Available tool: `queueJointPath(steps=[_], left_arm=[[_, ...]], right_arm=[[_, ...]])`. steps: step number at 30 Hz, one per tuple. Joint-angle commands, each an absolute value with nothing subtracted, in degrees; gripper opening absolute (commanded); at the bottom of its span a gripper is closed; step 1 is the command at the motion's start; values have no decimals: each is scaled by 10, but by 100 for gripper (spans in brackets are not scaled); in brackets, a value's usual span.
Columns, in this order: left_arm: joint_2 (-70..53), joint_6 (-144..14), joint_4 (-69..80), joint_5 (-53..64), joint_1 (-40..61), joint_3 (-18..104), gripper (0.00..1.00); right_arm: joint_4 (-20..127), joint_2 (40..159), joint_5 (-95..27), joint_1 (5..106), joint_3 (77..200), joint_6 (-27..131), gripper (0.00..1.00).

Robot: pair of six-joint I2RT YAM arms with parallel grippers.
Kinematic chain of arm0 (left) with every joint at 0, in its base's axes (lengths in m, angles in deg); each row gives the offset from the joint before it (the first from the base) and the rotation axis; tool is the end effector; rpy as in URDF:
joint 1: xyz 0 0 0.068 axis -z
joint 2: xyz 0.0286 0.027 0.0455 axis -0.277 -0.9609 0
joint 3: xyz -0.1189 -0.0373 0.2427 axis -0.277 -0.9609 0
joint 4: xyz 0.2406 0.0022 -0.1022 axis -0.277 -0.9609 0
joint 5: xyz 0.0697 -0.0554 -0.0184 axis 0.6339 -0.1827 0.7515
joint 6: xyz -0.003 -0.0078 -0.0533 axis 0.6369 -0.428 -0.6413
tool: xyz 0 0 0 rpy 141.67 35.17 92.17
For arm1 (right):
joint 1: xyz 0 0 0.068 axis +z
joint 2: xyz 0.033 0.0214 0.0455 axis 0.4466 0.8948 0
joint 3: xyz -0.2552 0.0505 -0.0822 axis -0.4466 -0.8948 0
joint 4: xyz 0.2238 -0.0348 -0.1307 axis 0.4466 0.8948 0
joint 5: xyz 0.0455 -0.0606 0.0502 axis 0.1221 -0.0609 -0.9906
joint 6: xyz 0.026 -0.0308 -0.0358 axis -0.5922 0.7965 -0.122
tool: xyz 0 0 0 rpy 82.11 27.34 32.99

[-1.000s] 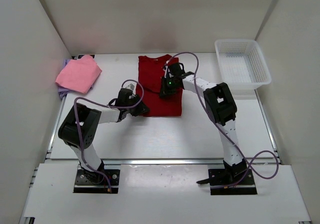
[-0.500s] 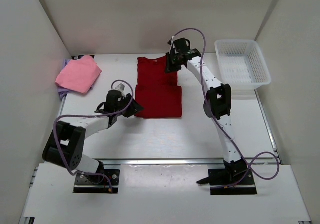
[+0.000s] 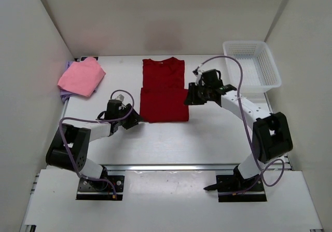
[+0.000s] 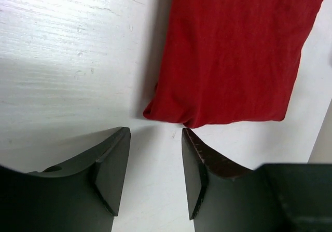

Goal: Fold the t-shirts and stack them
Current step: Grab one side of the 2/3 rectangular tshirt with both arms

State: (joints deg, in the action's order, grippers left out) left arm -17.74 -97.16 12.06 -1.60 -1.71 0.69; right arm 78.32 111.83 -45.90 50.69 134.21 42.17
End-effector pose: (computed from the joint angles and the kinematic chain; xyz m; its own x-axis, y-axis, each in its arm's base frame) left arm 0.2499 -0.0737 0.1327 -0.7912 -0.4913 -0.3642 -0.1899 0.7634 -0.6173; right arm 0.3219 0.1573 0.2582 -0.8195 -0.0698 -0.5689 -0.3671 0.8261 0.4275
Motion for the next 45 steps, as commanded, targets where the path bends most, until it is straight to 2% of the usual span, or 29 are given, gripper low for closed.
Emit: queueJointPath(steps=[1,4,8,19,23,27,28,36,40,45], left_arm=[[-188,-977,151,-26,-14,6,55],[-201,-995,177,-30,-12,4,52],[-224,-999,190,-20,-8,13,44],[-243,-1013,214,-14,-4,17,29],[-243,-1013,206,-10,-2,24,17],[-235,-1003,165,12,4,42,4],[-230,-999,155,14,3,48,0],[-114,-956,51,18,10,1,0],[-18,-926,-58,51,59,-51,0],[162,-971,-193,31,112,-131,0]], right_arm=[[618,1091,-507,477,1214,364,30],[518,1067,-522,450,1124,323,36],[411,1076,-590,407,1036,250,38],[287,1172,-609,429,1028,186,38],[283,1196,-611,430,1042,179,27],[284,1190,-613,430,1039,178,3],[286,1183,-616,429,1032,180,0],[321,1096,-605,438,962,199,0],[365,999,-578,459,867,205,1],[489,820,-532,559,779,198,0]])
